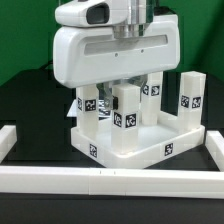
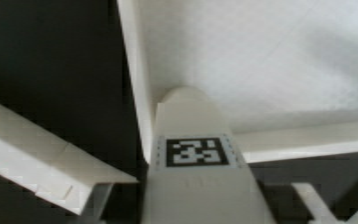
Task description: Assemble desk
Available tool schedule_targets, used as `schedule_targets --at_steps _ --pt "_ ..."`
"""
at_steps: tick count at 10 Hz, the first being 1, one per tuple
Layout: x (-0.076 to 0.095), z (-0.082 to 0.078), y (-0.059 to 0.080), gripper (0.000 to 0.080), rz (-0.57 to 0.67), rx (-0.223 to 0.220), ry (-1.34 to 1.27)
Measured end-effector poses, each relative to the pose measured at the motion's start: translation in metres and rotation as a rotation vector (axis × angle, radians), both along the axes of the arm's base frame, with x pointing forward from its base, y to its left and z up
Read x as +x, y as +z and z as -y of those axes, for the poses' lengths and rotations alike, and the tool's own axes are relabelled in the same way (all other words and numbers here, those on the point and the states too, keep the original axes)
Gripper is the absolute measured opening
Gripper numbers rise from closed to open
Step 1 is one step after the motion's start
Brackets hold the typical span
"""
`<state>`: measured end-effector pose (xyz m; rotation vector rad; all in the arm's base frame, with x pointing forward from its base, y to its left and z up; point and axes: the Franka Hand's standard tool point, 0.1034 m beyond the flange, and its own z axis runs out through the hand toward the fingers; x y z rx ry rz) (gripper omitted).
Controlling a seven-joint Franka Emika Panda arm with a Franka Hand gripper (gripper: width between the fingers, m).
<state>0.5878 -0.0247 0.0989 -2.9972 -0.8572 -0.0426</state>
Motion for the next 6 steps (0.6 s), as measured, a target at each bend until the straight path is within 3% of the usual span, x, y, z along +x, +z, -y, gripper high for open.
schedule_targets --at_steps 2,6 --pt "-0.001 0.0032 -0.0002 0.0288 -0.005 0.002 -0.051" --pt "-0.0023 -0.0019 -0.001 0.0288 -0.023 0.016 -0.545"
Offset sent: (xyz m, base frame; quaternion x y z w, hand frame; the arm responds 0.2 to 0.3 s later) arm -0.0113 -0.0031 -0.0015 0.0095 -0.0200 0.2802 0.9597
